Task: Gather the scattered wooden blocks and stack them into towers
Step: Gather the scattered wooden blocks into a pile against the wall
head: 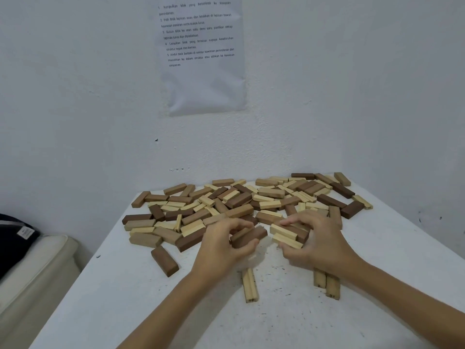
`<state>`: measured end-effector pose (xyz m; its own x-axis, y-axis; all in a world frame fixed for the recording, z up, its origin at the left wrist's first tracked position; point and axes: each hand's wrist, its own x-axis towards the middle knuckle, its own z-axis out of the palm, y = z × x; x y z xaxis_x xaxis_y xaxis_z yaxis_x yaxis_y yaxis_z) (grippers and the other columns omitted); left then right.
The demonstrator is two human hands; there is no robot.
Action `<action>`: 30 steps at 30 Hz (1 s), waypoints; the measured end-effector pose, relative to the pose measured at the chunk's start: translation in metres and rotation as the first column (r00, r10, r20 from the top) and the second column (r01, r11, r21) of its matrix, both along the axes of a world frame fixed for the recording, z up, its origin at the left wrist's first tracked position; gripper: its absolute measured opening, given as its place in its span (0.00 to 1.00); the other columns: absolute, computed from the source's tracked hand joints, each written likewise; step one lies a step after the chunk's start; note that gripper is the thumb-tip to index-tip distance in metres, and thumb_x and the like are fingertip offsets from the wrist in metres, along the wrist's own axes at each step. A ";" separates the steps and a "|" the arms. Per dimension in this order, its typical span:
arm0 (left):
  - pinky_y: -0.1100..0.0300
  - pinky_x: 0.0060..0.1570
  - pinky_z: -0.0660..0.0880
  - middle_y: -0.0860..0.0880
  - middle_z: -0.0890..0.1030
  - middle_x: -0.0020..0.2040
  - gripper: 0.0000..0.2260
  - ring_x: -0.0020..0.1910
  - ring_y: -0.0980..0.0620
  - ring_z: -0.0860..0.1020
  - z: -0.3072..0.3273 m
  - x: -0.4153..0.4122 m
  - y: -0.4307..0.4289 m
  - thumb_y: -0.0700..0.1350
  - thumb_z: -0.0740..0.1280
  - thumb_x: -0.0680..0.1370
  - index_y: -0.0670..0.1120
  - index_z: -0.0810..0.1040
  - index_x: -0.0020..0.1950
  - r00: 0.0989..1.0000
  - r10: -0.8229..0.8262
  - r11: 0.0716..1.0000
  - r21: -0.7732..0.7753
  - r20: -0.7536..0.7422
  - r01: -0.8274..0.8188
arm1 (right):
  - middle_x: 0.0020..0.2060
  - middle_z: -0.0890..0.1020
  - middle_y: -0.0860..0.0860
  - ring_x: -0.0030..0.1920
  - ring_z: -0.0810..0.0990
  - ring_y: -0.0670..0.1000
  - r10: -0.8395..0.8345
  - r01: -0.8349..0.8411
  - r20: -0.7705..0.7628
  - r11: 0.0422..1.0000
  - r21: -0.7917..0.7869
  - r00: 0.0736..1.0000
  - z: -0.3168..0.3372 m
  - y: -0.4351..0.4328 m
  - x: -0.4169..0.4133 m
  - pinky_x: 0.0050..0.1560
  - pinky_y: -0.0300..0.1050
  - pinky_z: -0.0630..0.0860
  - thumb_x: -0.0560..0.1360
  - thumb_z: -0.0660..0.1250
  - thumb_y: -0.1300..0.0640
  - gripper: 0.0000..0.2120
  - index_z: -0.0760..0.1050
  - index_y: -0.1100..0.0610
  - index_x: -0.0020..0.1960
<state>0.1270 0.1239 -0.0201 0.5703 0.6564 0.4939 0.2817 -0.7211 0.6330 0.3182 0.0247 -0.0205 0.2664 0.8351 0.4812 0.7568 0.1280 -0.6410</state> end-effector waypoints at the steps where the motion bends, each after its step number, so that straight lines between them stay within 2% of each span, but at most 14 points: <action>1: 0.72 0.45 0.73 0.58 0.82 0.47 0.13 0.47 0.65 0.77 0.005 0.001 0.005 0.46 0.75 0.71 0.49 0.82 0.54 1.000 0.013 1.000 0.020 0.012 -0.013 | 0.46 0.81 0.44 0.51 0.77 0.43 0.004 -0.004 0.015 1.000 -0.002 1.000 0.005 0.007 0.002 0.53 0.40 0.73 0.60 0.80 0.56 0.18 0.81 0.46 0.48; 4: 0.75 0.43 0.71 0.59 0.81 0.44 0.11 0.44 0.68 0.77 0.020 0.007 0.024 0.44 0.75 0.71 0.49 0.82 0.53 0.998 0.059 0.998 0.031 0.037 -0.060 | 0.43 0.81 0.46 0.48 0.78 0.47 -0.010 0.010 0.067 1.000 0.003 0.998 0.020 0.035 0.008 0.51 0.41 0.72 0.60 0.81 0.57 0.17 0.83 0.51 0.48; 7: 0.77 0.43 0.69 0.60 0.80 0.43 0.11 0.42 0.68 0.76 0.026 0.017 0.050 0.45 0.75 0.71 0.47 0.83 0.53 0.992 0.123 0.992 0.014 0.036 -0.123 | 0.41 0.79 0.42 0.46 0.77 0.45 -0.017 0.017 0.103 1.000 -0.003 0.995 0.031 0.066 0.015 0.47 0.39 0.70 0.61 0.80 0.55 0.17 0.84 0.53 0.49; 10: 0.76 0.43 0.70 0.58 0.80 0.43 0.11 0.44 0.64 0.77 0.029 0.029 0.076 0.45 0.74 0.72 0.46 0.83 0.53 0.984 0.172 0.984 -0.042 0.039 -0.170 | 0.42 0.77 0.44 0.46 0.74 0.44 -0.039 0.043 0.131 0.999 -0.025 0.991 0.035 0.097 0.020 0.43 0.29 0.66 0.63 0.79 0.56 0.17 0.84 0.55 0.52; 12: 0.72 0.47 0.73 0.58 0.80 0.47 0.12 0.49 0.59 0.78 0.033 0.035 0.086 0.46 0.72 0.75 0.46 0.81 0.57 0.988 0.151 0.986 -0.078 0.028 -0.149 | 0.43 0.79 0.47 0.48 0.77 0.46 -0.041 0.046 0.130 0.998 -0.035 0.991 0.032 0.117 0.025 0.43 0.26 0.65 0.65 0.78 0.56 0.17 0.83 0.57 0.53; 14: 0.73 0.52 0.69 0.59 0.75 0.54 0.14 0.55 0.61 0.74 0.035 0.036 0.089 0.46 0.67 0.78 0.46 0.77 0.64 0.992 0.123 0.985 -0.118 -0.014 -0.124 | 0.51 0.81 0.50 0.56 0.77 0.50 -0.048 0.060 0.150 0.995 -0.075 0.987 0.026 0.132 0.028 0.48 0.31 0.66 0.69 0.76 0.52 0.19 0.80 0.57 0.58; 17: 0.80 0.50 0.63 0.60 0.74 0.57 0.13 0.57 0.65 0.72 0.030 0.018 0.089 0.45 0.62 0.81 0.48 0.74 0.65 0.991 0.133 0.980 -0.147 -0.032 -0.136 | 0.58 0.79 0.51 0.62 0.73 0.50 -0.040 0.055 0.147 0.994 -0.098 0.988 0.017 0.132 0.022 0.59 0.40 0.67 0.73 0.72 0.49 0.23 0.75 0.56 0.64; 19: 0.75 0.55 0.64 0.59 0.75 0.60 0.13 0.60 0.65 0.71 0.025 -0.005 0.089 0.46 0.61 0.81 0.50 0.73 0.66 0.985 0.160 0.981 -0.104 -0.059 -0.165 | 0.57 0.78 0.49 0.61 0.71 0.48 -0.003 0.017 0.186 0.997 -0.075 0.983 0.014 0.121 0.009 0.62 0.44 0.68 0.75 0.70 0.50 0.19 0.75 0.53 0.64; 20: 0.75 0.54 0.65 0.60 0.75 0.59 0.13 0.59 0.66 0.71 0.022 -0.019 0.088 0.46 0.61 0.81 0.53 0.73 0.65 0.983 0.174 0.980 -0.085 -0.065 -0.179 | 0.56 0.77 0.47 0.60 0.70 0.46 0.032 -0.016 0.208 0.997 -0.079 0.978 0.013 0.116 0.002 0.62 0.45 0.68 0.75 0.69 0.51 0.17 0.75 0.52 0.64; 23: 0.75 0.44 0.67 0.59 0.76 0.57 0.12 0.48 0.66 0.73 0.016 -0.059 0.086 0.43 0.61 0.81 0.54 0.76 0.62 0.966 0.256 0.961 -0.097 -0.033 -0.258 | 0.53 0.75 0.43 0.58 0.69 0.41 0.170 -0.151 0.193 0.983 -0.108 0.967 0.015 0.100 -0.023 0.60 0.34 0.66 0.77 0.67 0.54 0.13 0.76 0.51 0.61; 25: 0.75 0.42 0.67 0.56 0.78 0.56 0.11 0.50 0.61 0.75 0.012 -0.084 0.087 0.43 0.60 0.81 0.52 0.77 0.61 0.945 0.326 0.933 -0.160 -0.004 -0.323 | 0.54 0.76 0.43 0.57 0.71 0.40 0.247 -0.226 0.169 0.965 -0.132 0.954 0.019 0.095 -0.041 0.56 0.26 0.65 0.78 0.66 0.55 0.12 0.76 0.52 0.60; 27: 0.74 0.42 0.69 0.53 0.80 0.53 0.11 0.53 0.55 0.77 0.010 -0.105 0.087 0.41 0.60 0.81 0.53 0.78 0.57 0.931 0.362 0.909 -0.238 0.049 -0.342 | 0.53 0.76 0.43 0.57 0.71 0.41 0.309 -0.279 0.182 0.945 -0.172 0.934 0.024 0.093 -0.059 0.55 0.30 0.67 0.78 0.66 0.54 0.12 0.76 0.52 0.60; 28: 0.73 0.42 0.70 0.53 0.81 0.52 0.12 0.52 0.56 0.78 0.010 -0.114 0.087 0.39 0.60 0.80 0.54 0.78 0.55 0.926 0.369 0.904 -0.263 0.081 -0.338 | 0.53 0.76 0.43 0.56 0.71 0.41 0.341 -0.304 0.181 0.930 -0.205 0.922 0.027 0.094 -0.066 0.55 0.33 0.68 0.78 0.65 0.53 0.12 0.76 0.51 0.61; 30: 0.77 0.43 0.68 0.56 0.79 0.51 0.14 0.50 0.66 0.77 0.012 -0.127 0.088 0.36 0.60 0.80 0.54 0.77 0.56 0.925 0.365 0.903 -0.281 0.103 -0.325 | 0.55 0.74 0.42 0.58 0.70 0.40 0.410 -0.357 0.158 0.891 -0.279 0.898 0.032 0.097 -0.080 0.56 0.34 0.69 0.79 0.65 0.53 0.13 0.74 0.47 0.63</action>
<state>-0.0005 0.2118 -0.0081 0.2176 0.9126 0.3460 0.3709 -0.4052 0.8356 0.2387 0.1215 0.0113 -0.1818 0.9470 0.2649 0.7979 0.2995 -0.5231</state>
